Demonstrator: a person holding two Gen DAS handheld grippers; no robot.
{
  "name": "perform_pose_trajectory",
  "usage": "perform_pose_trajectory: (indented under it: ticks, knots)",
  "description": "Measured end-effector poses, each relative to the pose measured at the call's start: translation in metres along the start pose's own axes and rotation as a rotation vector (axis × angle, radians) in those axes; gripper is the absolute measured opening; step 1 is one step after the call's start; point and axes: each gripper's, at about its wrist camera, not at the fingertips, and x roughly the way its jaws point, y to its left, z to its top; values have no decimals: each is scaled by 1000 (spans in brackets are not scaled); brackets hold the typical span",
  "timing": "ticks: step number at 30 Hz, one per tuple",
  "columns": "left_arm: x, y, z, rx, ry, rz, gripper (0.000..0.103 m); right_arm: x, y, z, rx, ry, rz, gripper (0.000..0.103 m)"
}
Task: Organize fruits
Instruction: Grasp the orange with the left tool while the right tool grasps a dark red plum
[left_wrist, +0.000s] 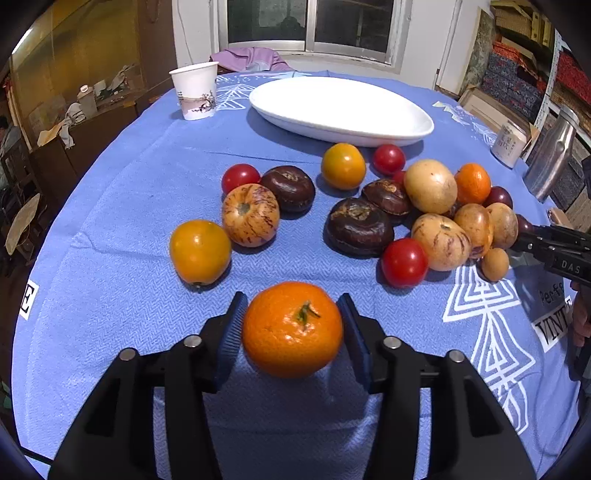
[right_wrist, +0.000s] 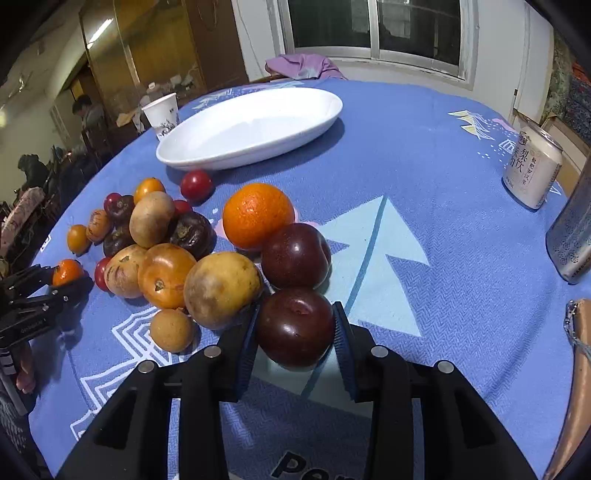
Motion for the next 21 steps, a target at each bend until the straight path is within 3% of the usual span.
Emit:
perform_pose_trajectory:
  ticks: [2, 5, 7, 10, 15, 18, 21]
  knots:
    - [1, -4, 0, 21, 4, -8, 63, -1, -2, -2, 9, -13, 14, 38]
    - [1, -6, -1, 30, 5, 4, 64, -4, -2, -5, 8, -22, 16, 38]
    - [-1, -2, -1, 4, -6, 29, 45, -5, -3, -7, 9, -30, 17, 37]
    - [-4, 12, -1, -62, -16, -33, 45, -10, -7, -9, 37, -39, 30, 37]
    - [-20, 21, 4, -86, -56, -54, 44, -28, -12, -10, 70, -93, 41, 37]
    - [-36, 26, 35, -84, -87, -46, 44, -47, -10, 10, 73, -132, 57, 37]
    - [-47, 25, 94, -83, -153, -7, 44, -59, 2, 48, 48, -174, 57, 37]
